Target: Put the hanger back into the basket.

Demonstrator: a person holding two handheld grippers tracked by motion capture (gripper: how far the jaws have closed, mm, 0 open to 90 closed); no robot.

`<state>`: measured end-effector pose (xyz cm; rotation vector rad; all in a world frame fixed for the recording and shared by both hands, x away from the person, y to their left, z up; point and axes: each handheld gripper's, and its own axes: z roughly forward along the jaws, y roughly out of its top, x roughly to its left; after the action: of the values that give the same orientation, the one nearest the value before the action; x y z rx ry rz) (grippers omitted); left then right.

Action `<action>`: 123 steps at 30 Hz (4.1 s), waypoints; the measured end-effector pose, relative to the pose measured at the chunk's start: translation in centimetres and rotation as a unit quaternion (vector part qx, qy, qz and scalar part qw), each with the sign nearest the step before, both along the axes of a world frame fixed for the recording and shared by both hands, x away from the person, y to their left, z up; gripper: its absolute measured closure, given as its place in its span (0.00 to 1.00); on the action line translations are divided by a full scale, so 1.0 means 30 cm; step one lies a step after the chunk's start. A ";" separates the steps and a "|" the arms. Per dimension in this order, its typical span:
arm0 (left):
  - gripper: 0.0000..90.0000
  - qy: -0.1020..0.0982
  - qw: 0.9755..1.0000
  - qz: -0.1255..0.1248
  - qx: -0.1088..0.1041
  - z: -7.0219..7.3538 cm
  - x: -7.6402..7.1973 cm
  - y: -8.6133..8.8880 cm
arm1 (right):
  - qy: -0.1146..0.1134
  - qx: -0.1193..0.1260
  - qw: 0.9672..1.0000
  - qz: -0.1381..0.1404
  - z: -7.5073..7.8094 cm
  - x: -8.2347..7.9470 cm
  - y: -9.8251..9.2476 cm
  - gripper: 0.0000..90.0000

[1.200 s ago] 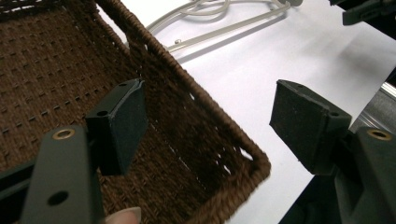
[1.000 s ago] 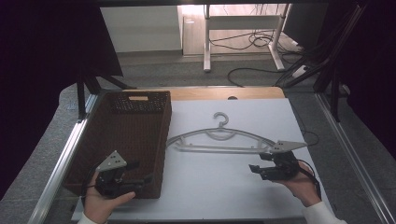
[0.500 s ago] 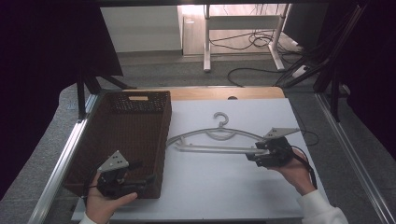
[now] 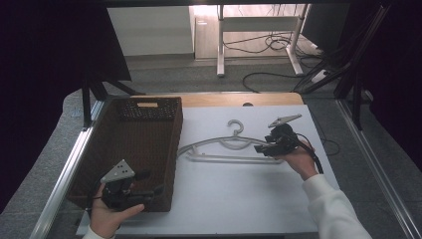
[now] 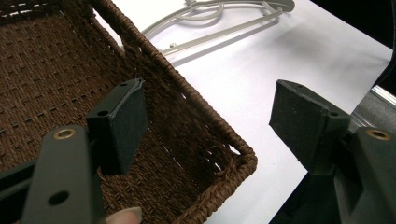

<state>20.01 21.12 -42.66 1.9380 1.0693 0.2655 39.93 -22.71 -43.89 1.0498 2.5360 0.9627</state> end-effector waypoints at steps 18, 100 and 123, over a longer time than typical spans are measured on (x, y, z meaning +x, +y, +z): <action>0.30 0.003 1.000 0.009 -0.007 -0.002 0.008 0.030 | 0.004 -0.063 0.998 0.009 -0.050 0.163 0.130 0.44; 0.30 0.014 1.000 0.018 -0.016 -0.026 0.037 0.048 | -0.052 -0.230 0.956 0.173 -0.125 0.281 0.225 0.92; 0.30 0.010 1.000 0.020 -0.017 -0.017 0.033 0.045 | -0.180 -0.180 0.957 0.140 0.147 0.177 0.092 0.93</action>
<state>20.99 22.46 -43.17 1.8939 1.1194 0.2497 45.25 -19.96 -39.50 0.3786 2.4510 0.6418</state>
